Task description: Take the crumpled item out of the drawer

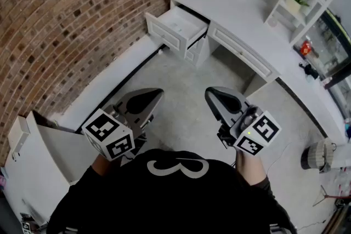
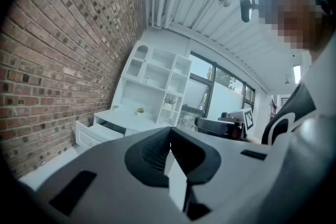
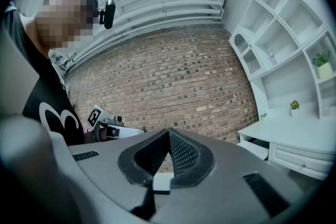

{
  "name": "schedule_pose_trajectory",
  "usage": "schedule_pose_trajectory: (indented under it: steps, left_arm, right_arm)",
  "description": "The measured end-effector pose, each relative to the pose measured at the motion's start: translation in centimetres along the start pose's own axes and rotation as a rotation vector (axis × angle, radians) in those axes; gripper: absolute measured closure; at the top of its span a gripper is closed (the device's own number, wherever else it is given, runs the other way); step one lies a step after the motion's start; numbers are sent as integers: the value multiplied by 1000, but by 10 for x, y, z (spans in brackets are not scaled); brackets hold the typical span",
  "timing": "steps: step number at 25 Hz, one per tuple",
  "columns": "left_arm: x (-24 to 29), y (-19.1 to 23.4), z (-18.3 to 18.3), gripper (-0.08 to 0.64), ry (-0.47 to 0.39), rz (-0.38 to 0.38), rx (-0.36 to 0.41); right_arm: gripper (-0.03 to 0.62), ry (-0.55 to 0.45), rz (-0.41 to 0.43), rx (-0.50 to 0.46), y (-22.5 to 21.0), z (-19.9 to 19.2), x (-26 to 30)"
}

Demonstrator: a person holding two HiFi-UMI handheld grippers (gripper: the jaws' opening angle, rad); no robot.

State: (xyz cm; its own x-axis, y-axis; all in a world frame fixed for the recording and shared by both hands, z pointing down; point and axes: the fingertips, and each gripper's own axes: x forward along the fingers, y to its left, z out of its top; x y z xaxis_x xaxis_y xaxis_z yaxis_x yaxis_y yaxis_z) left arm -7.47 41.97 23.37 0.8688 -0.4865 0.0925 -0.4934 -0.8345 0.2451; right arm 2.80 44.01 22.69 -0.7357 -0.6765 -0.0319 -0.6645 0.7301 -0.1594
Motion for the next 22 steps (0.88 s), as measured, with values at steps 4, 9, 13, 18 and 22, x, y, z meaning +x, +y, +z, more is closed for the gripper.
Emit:
schedule_pose_trajectory:
  steps: [4,9,13,18,22]
  left_arm:
    - [0,-3,2,557,-1,-1,1]
    - [3,-5,4,557,-3,-11,11]
    - [8,-6,8,557,-6,-20,25]
    - [16,-7,12,557,-10,-35,40]
    - [21,-7,16,557,-9,-39,44]
  right_arm:
    - [583,11,1,-11,2,3,-3]
    - [581,32,12,0,4,3,-2]
    - [562,38,-39,-38,-5,6,-5]
    - [378,13,-76,-73,-14,18,-12]
    - [276,26,-91,-116,-18,21,-16]
